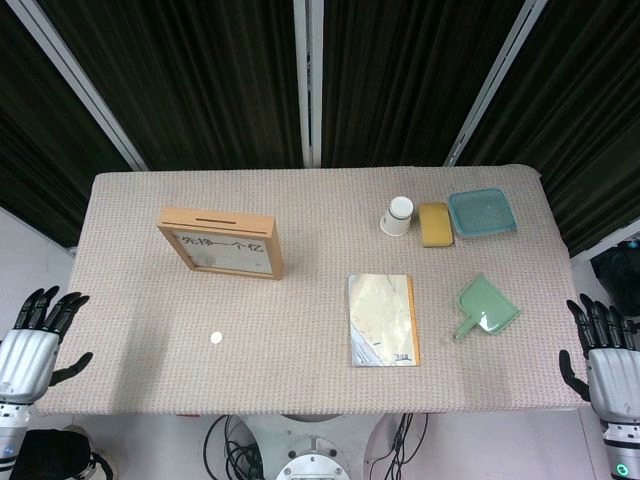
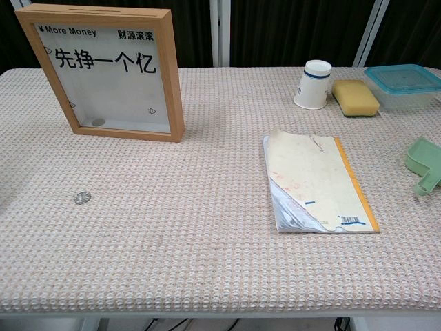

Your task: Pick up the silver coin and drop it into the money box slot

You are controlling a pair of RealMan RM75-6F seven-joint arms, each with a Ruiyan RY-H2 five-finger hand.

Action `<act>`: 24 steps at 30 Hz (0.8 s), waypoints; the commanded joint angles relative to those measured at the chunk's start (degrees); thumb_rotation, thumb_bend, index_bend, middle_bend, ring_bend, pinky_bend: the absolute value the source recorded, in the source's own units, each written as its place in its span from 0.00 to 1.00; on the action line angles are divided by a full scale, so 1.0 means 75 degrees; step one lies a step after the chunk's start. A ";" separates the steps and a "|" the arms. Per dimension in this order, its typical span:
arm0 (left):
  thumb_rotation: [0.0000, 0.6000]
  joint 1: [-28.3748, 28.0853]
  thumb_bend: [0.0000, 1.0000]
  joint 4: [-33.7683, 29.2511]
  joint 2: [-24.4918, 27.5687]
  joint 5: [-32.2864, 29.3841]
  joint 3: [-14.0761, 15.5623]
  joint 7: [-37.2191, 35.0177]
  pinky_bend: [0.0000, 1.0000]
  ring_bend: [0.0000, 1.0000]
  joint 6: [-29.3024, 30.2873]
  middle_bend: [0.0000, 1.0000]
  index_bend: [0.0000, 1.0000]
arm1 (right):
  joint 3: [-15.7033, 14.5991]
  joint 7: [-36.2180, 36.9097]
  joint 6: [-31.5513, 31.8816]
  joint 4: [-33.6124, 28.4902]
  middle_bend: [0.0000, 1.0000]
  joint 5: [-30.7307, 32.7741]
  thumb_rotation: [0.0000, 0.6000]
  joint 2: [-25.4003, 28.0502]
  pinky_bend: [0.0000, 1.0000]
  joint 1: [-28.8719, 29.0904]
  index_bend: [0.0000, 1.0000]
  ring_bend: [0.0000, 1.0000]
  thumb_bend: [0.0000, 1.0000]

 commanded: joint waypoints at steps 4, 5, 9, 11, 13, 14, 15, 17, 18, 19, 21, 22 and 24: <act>1.00 0.0003 0.16 0.0014 -0.0010 -0.0014 0.0034 -0.0020 0.07 0.03 -0.0050 0.13 0.16 | -0.0006 -0.0019 -0.0006 0.0019 0.00 -0.0004 1.00 -0.0016 0.00 -0.0006 0.00 0.00 0.44; 1.00 0.0008 0.16 0.0015 -0.0013 -0.0013 0.0040 -0.0032 0.07 0.03 -0.0049 0.13 0.16 | -0.0009 -0.0018 -0.0003 0.0024 0.00 -0.0008 1.00 -0.0018 0.00 -0.0009 0.00 0.00 0.44; 1.00 0.0022 0.16 0.0007 -0.0033 0.0047 0.0084 -0.0144 0.07 0.03 -0.0032 0.13 0.16 | -0.0011 0.0015 0.0053 0.0032 0.00 -0.0035 1.00 -0.0007 0.00 -0.0035 0.00 0.00 0.44; 1.00 0.0019 0.16 0.0069 -0.0069 0.0131 0.0090 -0.0152 0.08 0.03 0.0026 0.13 0.16 | -0.0007 0.0032 0.0078 0.0013 0.00 -0.0035 1.00 0.0012 0.00 -0.0050 0.00 0.00 0.44; 1.00 0.0023 0.16 0.0168 -0.0152 0.0244 0.0105 -0.0157 0.09 0.03 0.0108 0.13 0.16 | -0.0004 0.0026 0.0100 -0.0006 0.00 -0.0053 1.00 0.0038 0.00 -0.0055 0.00 0.00 0.44; 1.00 0.0018 0.16 0.0199 -0.0187 0.0296 0.0127 -0.0182 0.10 0.03 0.0115 0.13 0.16 | -0.0001 0.0012 0.0102 -0.0006 0.00 -0.0054 1.00 0.0044 0.00 -0.0055 0.00 0.00 0.44; 1.00 0.0001 0.16 0.0226 -0.0231 0.0361 0.0173 -0.0206 0.10 0.03 0.0079 0.13 0.16 | 0.0000 0.0002 0.0093 -0.0013 0.00 -0.0044 1.00 0.0049 0.00 -0.0055 0.00 0.00 0.44; 1.00 -0.0067 0.16 0.0262 -0.0318 0.0477 0.0260 -0.0210 0.10 0.03 -0.0062 0.13 0.16 | 0.0003 0.0001 0.0068 -0.0009 0.00 -0.0022 1.00 0.0048 0.00 -0.0052 0.00 0.00 0.44; 1.00 -0.0140 0.16 0.0289 -0.0394 0.0572 0.0326 -0.0168 0.10 0.03 -0.0206 0.13 0.16 | 0.0008 0.0001 0.0051 0.0008 0.00 -0.0009 1.00 0.0042 0.00 -0.0047 0.00 0.00 0.44; 1.00 -0.0204 0.16 0.0313 -0.0467 0.0645 0.0363 -0.0125 0.10 0.03 -0.0312 0.13 0.16 | 0.0013 0.0006 0.0038 0.0024 0.00 -0.0001 1.00 0.0038 0.00 -0.0041 0.00 0.00 0.44; 1.00 -0.0356 0.16 0.0381 -0.0700 0.0779 0.0390 -0.0064 0.11 0.03 -0.0503 0.13 0.16 | 0.0030 0.0025 0.0015 0.0065 0.00 0.0022 1.00 0.0021 0.00 -0.0027 0.00 0.00 0.44; 1.00 -0.0419 0.16 0.0413 -0.0817 0.0821 0.0386 -0.0066 0.11 0.03 -0.0567 0.13 0.16 | 0.0032 0.0037 0.0003 0.0075 0.00 0.0032 1.00 0.0013 0.00 -0.0024 0.00 0.00 0.44; 1.00 -0.0565 0.16 0.0529 -0.1119 0.0909 0.0367 -0.0126 0.11 0.03 -0.0695 0.14 0.17 | 0.0017 0.0045 -0.0022 0.0085 0.00 0.0034 1.00 0.0009 0.00 -0.0024 0.00 0.00 0.44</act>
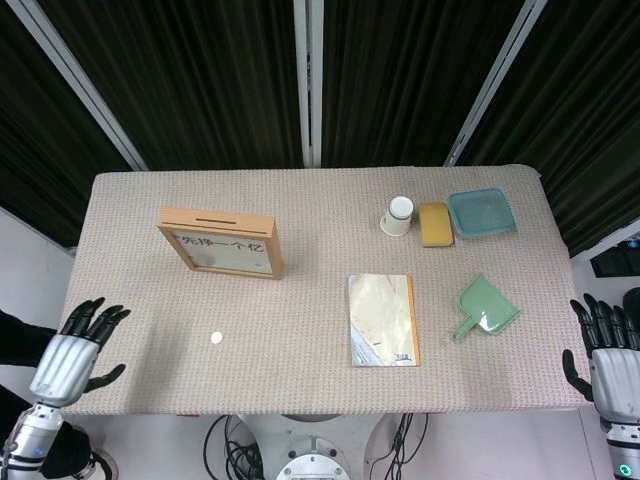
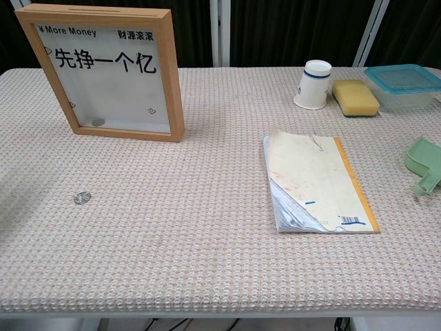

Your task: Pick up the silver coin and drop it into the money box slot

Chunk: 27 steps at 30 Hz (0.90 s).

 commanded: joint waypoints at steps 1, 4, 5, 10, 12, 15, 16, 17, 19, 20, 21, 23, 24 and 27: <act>1.00 -0.0277 0.16 0.0230 -0.0497 0.0214 0.0021 -0.0064 0.11 0.03 -0.0262 0.15 0.18 | -0.0021 -0.0003 -0.0022 0.0014 0.00 -0.0003 1.00 0.0001 0.00 -0.0002 0.00 0.00 0.44; 1.00 -0.0513 0.17 0.0617 -0.0965 0.0372 0.0055 -0.0094 0.12 0.03 -0.0525 0.16 0.21 | -0.0027 0.0030 -0.0038 0.0015 0.00 0.0013 1.00 0.0024 0.00 -0.0010 0.00 0.00 0.44; 1.00 -0.0593 0.17 0.0753 -0.1130 0.0361 0.0056 -0.0065 0.12 0.03 -0.0661 0.16 0.21 | -0.0021 0.0058 -0.0026 0.0022 0.00 0.0017 1.00 0.0022 0.00 -0.0015 0.00 0.00 0.44; 1.00 -0.0840 0.17 0.1104 -0.1596 0.0156 0.0053 -0.0095 0.12 0.03 -0.1168 0.16 0.24 | -0.0020 0.0089 -0.0008 0.0038 0.00 0.0020 1.00 0.0047 0.00 -0.0031 0.00 0.00 0.44; 1.00 -0.0901 0.17 0.1275 -0.1759 0.0041 0.0014 -0.0119 0.12 0.03 -0.1272 0.16 0.25 | -0.0006 0.0122 0.0006 0.0052 0.00 0.0039 1.00 0.0060 0.00 -0.0040 0.00 0.00 0.44; 1.00 -0.0975 0.18 0.1551 -0.1980 -0.0031 -0.0026 -0.0215 0.12 0.03 -0.1301 0.16 0.26 | 0.0001 0.0178 -0.0048 0.0102 0.00 0.0094 1.00 0.0061 0.00 -0.0034 0.00 0.00 0.44; 1.00 -0.0998 0.19 0.1639 -0.2037 -0.0018 -0.0029 -0.0252 0.12 0.03 -0.1281 0.17 0.26 | -0.0003 0.0191 -0.0073 0.0123 0.00 0.0105 1.00 0.0058 0.00 -0.0029 0.00 0.00 0.44; 1.00 -0.1019 0.20 0.1728 -0.2093 0.0001 -0.0029 -0.0292 0.12 0.03 -0.1253 0.17 0.27 | -0.0006 0.0199 -0.0099 0.0140 0.00 0.0114 1.00 0.0055 0.00 -0.0023 0.00 0.00 0.44; 1.00 -0.1066 0.21 0.1903 -0.2208 0.0012 -0.0020 -0.0416 0.12 0.03 -0.1228 0.18 0.29 | -0.0011 0.0201 -0.0133 0.0161 0.00 0.0120 1.00 0.0045 0.00 -0.0012 0.00 0.00 0.44; 1.00 -0.1089 0.21 0.1954 -0.2256 -0.0002 -0.0017 -0.0482 0.12 0.03 -0.1244 0.18 0.29 | -0.0010 0.0200 -0.0134 0.0165 0.00 0.0117 1.00 0.0039 0.00 -0.0009 0.00 0.00 0.44; 1.00 -0.1123 0.21 0.2003 -0.2326 -0.0025 -0.0015 -0.0577 0.12 0.03 -0.1275 0.18 0.30 | -0.0008 0.0196 -0.0135 0.0169 0.00 0.0116 1.00 0.0028 0.00 -0.0006 0.00 0.00 0.43; 1.00 -0.1186 0.21 0.2108 -0.2449 -0.0029 -0.0007 -0.0680 0.12 0.03 -0.1316 0.18 0.30 | -0.0001 0.0174 -0.0145 0.0163 0.00 0.0126 1.00 0.0019 0.00 -0.0001 0.00 0.00 0.43; 1.00 -0.1229 0.22 0.2201 -0.2542 -0.0021 0.0000 -0.0723 0.12 0.03 -0.1338 0.18 0.30 | 0.0008 0.0153 -0.0143 0.0154 0.00 0.0141 1.00 0.0016 0.00 -0.0002 0.00 0.00 0.43; 1.00 -0.1342 0.22 0.2434 -0.2754 -0.0001 0.0021 -0.0855 0.12 0.03 -0.1401 0.18 0.30 | 0.0032 0.0107 -0.0117 0.0119 0.00 0.0175 1.00 0.0036 0.00 -0.0016 0.00 0.00 0.43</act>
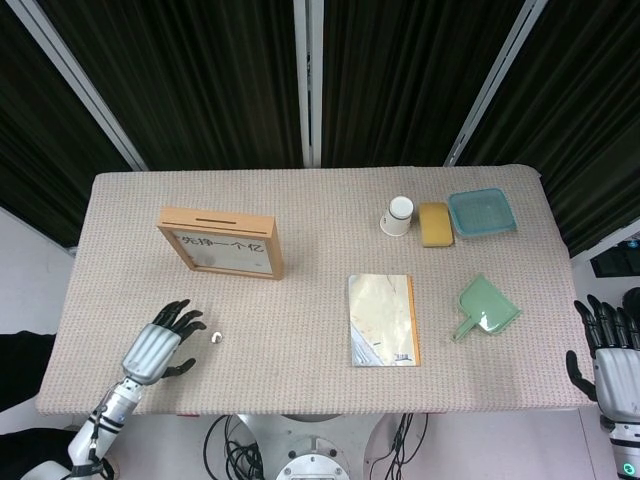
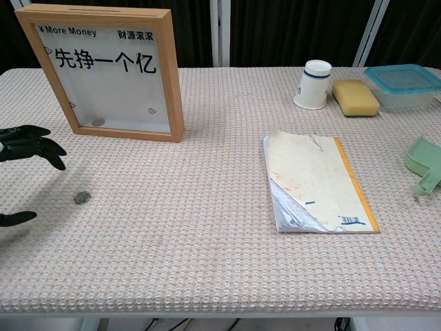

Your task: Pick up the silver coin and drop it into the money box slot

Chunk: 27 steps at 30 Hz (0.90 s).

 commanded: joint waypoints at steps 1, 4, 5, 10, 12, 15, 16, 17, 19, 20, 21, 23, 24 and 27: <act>1.00 -0.0125 0.22 0.0232 -0.0205 0.0019 0.0024 -0.0149 0.12 0.03 -0.0062 0.18 0.30 | 0.0011 -0.0024 0.0024 -0.0030 0.00 0.0016 1.00 0.0028 0.00 -0.0016 0.00 0.00 0.43; 1.00 -0.0185 0.22 0.0415 -0.0343 -0.0008 0.0037 -0.0261 0.12 0.03 -0.0078 0.18 0.30 | 0.0019 -0.0019 0.0042 -0.0048 0.00 0.0050 1.00 0.0064 0.00 -0.0041 0.00 0.00 0.43; 1.00 -0.0194 0.22 0.0457 -0.0373 -0.0039 0.0038 -0.0284 0.12 0.03 -0.0096 0.18 0.30 | 0.0021 -0.0007 0.0030 -0.0051 0.00 0.0072 1.00 0.0071 0.00 -0.0045 0.00 0.00 0.43; 1.00 -0.0227 0.22 0.0631 -0.0515 -0.0168 0.0062 -0.0390 0.12 0.03 -0.0153 0.18 0.34 | 0.0006 0.0048 -0.0100 -0.0065 0.00 0.0182 1.00 0.0116 0.00 -0.0049 0.00 0.00 0.38; 1.00 -0.0246 0.22 0.0686 -0.0574 -0.0208 0.0071 -0.0418 0.12 0.03 -0.0178 0.18 0.34 | 0.0003 0.0089 -0.0120 -0.0033 0.00 0.0204 1.00 0.0109 0.00 -0.0055 0.00 0.00 0.38; 1.00 -0.0279 0.23 0.0756 -0.0651 -0.0265 0.0103 -0.0486 0.12 0.03 -0.0255 0.18 0.34 | -0.0009 0.0187 -0.0206 0.0020 0.00 0.0246 1.00 0.0145 0.00 -0.0045 0.00 0.00 0.38; 1.00 -0.0287 0.23 0.0789 -0.0681 -0.0281 0.0111 -0.0495 0.12 0.03 -0.0276 0.18 0.34 | -0.0011 0.0238 -0.0226 0.0026 0.00 0.0258 1.00 0.0165 0.00 -0.0045 0.00 0.00 0.38; 1.00 -0.0298 0.23 0.0821 -0.0711 -0.0295 0.0118 -0.0501 0.12 0.03 -0.0298 0.18 0.34 | -0.0010 0.0289 -0.0234 0.0035 0.00 0.0267 1.00 0.0184 0.00 -0.0048 0.00 0.00 0.38; 1.00 -0.0321 0.24 0.0886 -0.0778 -0.0321 0.0128 -0.0509 0.12 0.03 -0.0326 0.18 0.34 | -0.0002 0.0374 -0.0220 0.0078 0.00 0.0288 1.00 0.0208 0.00 -0.0066 0.00 0.00 0.38; 1.00 -0.0331 0.24 0.0918 -0.0812 -0.0336 0.0132 -0.0515 0.12 0.03 -0.0336 0.18 0.34 | 0.0001 0.0407 -0.0213 0.0101 0.00 0.0302 1.00 0.0215 0.00 -0.0078 0.00 0.00 0.38; 1.00 -0.0338 0.24 0.0937 -0.0834 -0.0344 0.0138 -0.0522 0.12 0.03 -0.0341 0.18 0.35 | 0.0003 0.0430 -0.0211 0.0119 0.00 0.0312 1.00 0.0215 0.00 -0.0085 0.00 0.00 0.38; 1.00 -0.0349 0.27 0.0975 -0.0875 -0.0353 0.0144 -0.0543 0.12 0.03 -0.0330 0.18 0.35 | 0.0005 0.0474 -0.0197 0.0158 0.00 0.0320 1.00 0.0212 0.00 -0.0100 0.00 0.00 0.38; 1.00 -0.0353 0.28 0.1002 -0.0903 -0.0360 0.0146 -0.0560 0.12 0.03 -0.0315 0.18 0.35 | 0.0005 0.0502 -0.0193 0.0184 0.00 0.0326 1.00 0.0210 0.00 -0.0108 0.00 0.00 0.38; 1.00 -0.0366 0.29 0.1067 -0.0959 -0.0386 0.0150 -0.0592 0.12 0.03 -0.0300 0.18 0.36 | 0.0011 0.0541 -0.0189 0.0219 0.00 0.0334 1.00 0.0207 0.00 -0.0116 0.00 0.00 0.38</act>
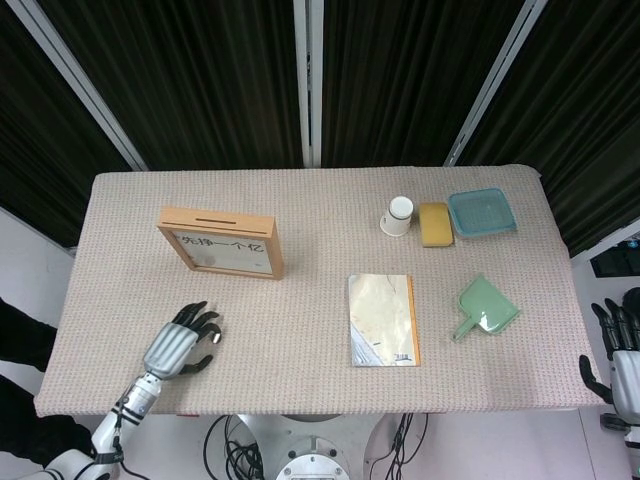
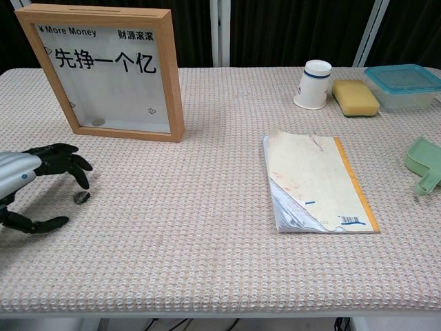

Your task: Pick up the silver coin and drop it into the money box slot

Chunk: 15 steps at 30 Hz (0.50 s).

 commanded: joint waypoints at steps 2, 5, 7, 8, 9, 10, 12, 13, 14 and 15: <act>1.00 -0.0022 0.29 0.0073 -0.0047 -0.0041 0.0009 -0.0025 0.12 0.03 -0.0013 0.18 0.36 | 0.0006 0.0018 0.0018 0.0011 0.00 -0.0009 1.00 -0.0001 0.00 -0.0007 0.00 0.00 0.38; 1.00 -0.0031 0.29 0.0134 -0.0079 -0.0091 0.0016 -0.0031 0.12 0.03 -0.0044 0.18 0.36 | 0.0010 0.0014 0.0030 0.0003 0.00 -0.0025 1.00 0.0000 0.00 -0.0007 0.00 0.00 0.38; 1.00 -0.0035 0.30 0.0211 -0.0106 -0.0100 0.0016 -0.0011 0.12 0.03 -0.0019 0.18 0.36 | 0.0008 -0.0007 0.0013 -0.0007 0.00 -0.0028 1.00 0.0002 0.00 0.0001 0.00 0.00 0.38; 1.00 -0.0033 0.30 0.0239 -0.0117 -0.0106 0.0021 -0.0021 0.12 0.03 -0.0012 0.18 0.36 | 0.0006 -0.0023 -0.0003 -0.0009 0.00 -0.0023 1.00 0.0004 0.00 0.0005 0.00 0.00 0.38; 1.00 -0.0032 0.30 0.0253 -0.0126 -0.0120 0.0027 -0.0060 0.12 0.03 -0.0012 0.18 0.36 | 0.0007 -0.0052 -0.0023 -0.0012 0.00 -0.0013 1.00 0.0009 0.00 0.0011 0.00 0.00 0.38; 1.00 -0.0032 0.30 0.0262 -0.0129 -0.0125 0.0033 -0.0085 0.12 0.03 -0.0009 0.18 0.36 | 0.0009 -0.0064 -0.0030 -0.0015 0.00 -0.0005 1.00 0.0012 0.00 0.0012 0.00 0.00 0.38; 1.00 -0.0035 0.30 0.0287 -0.0132 -0.0125 0.0049 -0.0107 0.12 0.03 0.0004 0.18 0.37 | 0.0023 -0.0055 -0.0034 -0.0019 0.00 0.0017 1.00 0.0016 0.00 0.0011 0.00 0.00 0.38; 1.00 -0.0038 0.30 0.0288 -0.0130 -0.0128 0.0058 -0.0126 0.12 0.03 -0.0001 0.18 0.37 | 0.0028 -0.0051 -0.0033 -0.0018 0.00 0.0022 1.00 0.0016 0.00 0.0011 0.00 0.00 0.38; 1.00 -0.0043 0.30 0.0282 -0.0125 -0.0133 0.0066 -0.0152 0.12 0.03 -0.0011 0.18 0.37 | 0.0030 -0.0048 -0.0034 -0.0015 0.00 0.0024 1.00 0.0015 0.00 0.0012 0.00 0.00 0.38; 1.00 -0.0049 0.30 0.0273 -0.0119 -0.0144 0.0071 -0.0177 0.12 0.03 -0.0021 0.18 0.37 | 0.0028 -0.0048 -0.0040 -0.0011 0.00 0.0021 1.00 0.0013 0.00 0.0014 0.00 0.00 0.38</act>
